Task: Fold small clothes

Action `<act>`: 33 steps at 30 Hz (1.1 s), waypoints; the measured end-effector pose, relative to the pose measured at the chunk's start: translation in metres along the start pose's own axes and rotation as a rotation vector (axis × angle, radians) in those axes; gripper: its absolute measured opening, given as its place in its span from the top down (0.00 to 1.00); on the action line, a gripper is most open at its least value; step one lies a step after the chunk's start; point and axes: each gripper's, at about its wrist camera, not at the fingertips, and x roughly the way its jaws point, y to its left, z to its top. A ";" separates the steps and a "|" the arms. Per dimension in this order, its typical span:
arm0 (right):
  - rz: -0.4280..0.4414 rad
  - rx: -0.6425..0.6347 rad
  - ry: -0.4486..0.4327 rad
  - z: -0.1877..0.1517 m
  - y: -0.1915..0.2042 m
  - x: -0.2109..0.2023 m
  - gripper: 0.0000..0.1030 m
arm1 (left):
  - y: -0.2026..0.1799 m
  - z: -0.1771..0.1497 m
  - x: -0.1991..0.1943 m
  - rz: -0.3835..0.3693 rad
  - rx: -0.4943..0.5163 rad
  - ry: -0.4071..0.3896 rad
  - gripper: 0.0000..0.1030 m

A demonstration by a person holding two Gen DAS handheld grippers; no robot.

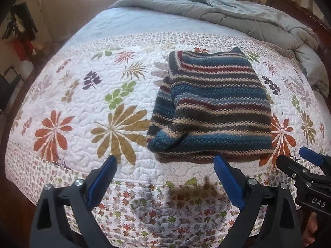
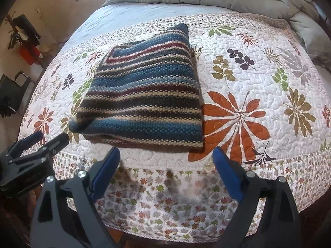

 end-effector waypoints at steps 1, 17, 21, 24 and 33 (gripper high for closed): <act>-0.003 -0.002 0.000 0.000 0.001 0.000 0.12 | 0.000 0.000 0.000 -0.001 0.003 0.002 0.07; -0.026 -0.011 0.016 0.000 0.000 0.010 0.12 | 0.002 -0.003 0.020 0.000 -0.008 0.042 0.07; -0.035 -0.013 0.021 0.001 0.000 0.014 0.12 | -0.002 -0.003 0.022 -0.019 0.000 0.054 0.07; -0.040 -0.014 0.026 0.001 0.001 0.017 0.12 | -0.004 -0.004 0.024 -0.030 0.005 0.064 0.07; -0.049 -0.009 0.033 0.001 -0.002 0.020 0.12 | -0.007 -0.004 0.027 -0.022 0.004 0.069 0.07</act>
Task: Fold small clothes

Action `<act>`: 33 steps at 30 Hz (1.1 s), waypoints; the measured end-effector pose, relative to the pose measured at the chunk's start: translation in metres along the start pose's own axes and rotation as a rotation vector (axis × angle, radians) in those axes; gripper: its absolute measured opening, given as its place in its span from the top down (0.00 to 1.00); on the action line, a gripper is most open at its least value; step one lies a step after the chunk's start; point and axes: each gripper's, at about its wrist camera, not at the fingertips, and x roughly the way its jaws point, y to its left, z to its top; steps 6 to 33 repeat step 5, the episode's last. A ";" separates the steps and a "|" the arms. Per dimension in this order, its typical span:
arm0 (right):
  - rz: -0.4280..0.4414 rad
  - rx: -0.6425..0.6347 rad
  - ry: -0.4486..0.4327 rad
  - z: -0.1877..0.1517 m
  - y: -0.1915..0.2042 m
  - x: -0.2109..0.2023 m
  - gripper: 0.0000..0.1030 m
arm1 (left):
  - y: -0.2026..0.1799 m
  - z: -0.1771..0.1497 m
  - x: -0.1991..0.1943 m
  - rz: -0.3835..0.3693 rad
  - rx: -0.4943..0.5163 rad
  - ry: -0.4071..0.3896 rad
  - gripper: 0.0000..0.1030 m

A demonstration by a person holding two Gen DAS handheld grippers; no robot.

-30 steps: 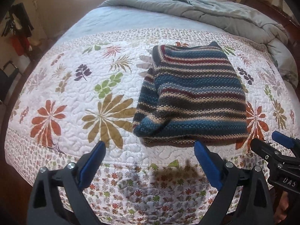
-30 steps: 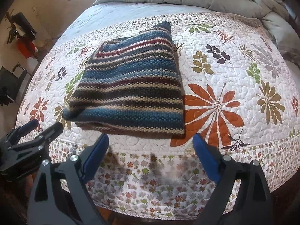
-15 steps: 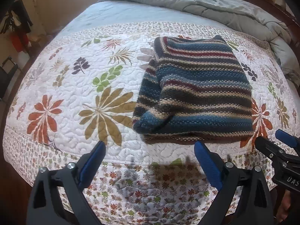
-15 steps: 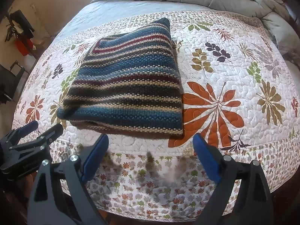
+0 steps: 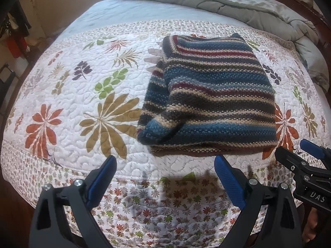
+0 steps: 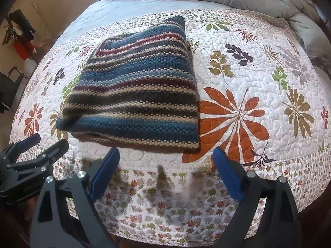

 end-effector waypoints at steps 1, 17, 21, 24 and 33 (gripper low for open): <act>0.001 0.001 0.000 0.000 0.000 0.000 0.12 | 0.000 0.000 0.000 -0.003 -0.002 0.002 0.07; -0.001 -0.002 -0.001 0.000 0.000 0.000 0.12 | 0.001 0.000 0.000 -0.008 -0.008 0.008 0.07; -0.001 -0.002 -0.001 0.000 0.000 0.000 0.12 | 0.001 0.000 0.000 -0.008 -0.008 0.008 0.07; -0.001 -0.002 -0.001 0.000 0.000 0.000 0.12 | 0.001 0.000 0.000 -0.008 -0.008 0.008 0.07; -0.001 -0.002 -0.001 0.000 0.000 0.000 0.12 | 0.001 0.000 0.000 -0.008 -0.008 0.008 0.07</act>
